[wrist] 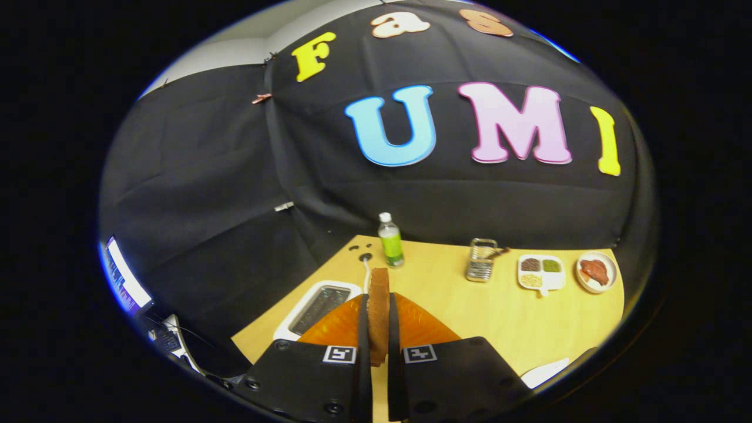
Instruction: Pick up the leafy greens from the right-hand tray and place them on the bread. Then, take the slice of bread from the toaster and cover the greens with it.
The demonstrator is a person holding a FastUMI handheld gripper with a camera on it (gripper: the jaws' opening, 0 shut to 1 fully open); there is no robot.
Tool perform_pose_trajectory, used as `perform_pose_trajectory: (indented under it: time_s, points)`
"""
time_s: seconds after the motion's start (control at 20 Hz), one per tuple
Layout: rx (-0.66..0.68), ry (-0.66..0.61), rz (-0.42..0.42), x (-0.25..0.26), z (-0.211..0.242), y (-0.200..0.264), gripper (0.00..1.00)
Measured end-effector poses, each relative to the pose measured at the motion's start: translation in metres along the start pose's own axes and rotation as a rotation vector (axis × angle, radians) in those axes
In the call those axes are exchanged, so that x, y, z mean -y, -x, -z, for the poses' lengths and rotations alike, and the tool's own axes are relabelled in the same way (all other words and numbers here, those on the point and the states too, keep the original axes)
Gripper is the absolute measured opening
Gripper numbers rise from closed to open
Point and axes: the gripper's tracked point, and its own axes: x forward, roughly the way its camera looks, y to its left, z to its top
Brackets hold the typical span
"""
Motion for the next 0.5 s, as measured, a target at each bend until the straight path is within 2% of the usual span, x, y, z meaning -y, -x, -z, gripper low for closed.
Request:
perform_pose_trajectory:
  time_s: [0.3,0.4,0.5]
  points:
    - [-0.064,-0.054,0.160,0.078,0.077,0.035,0.15]
    - [-0.084,-0.087,0.170,0.081,0.100,0.038,0.15]
    - [-0.102,-0.143,0.144,0.072,0.121,0.034,0.14]
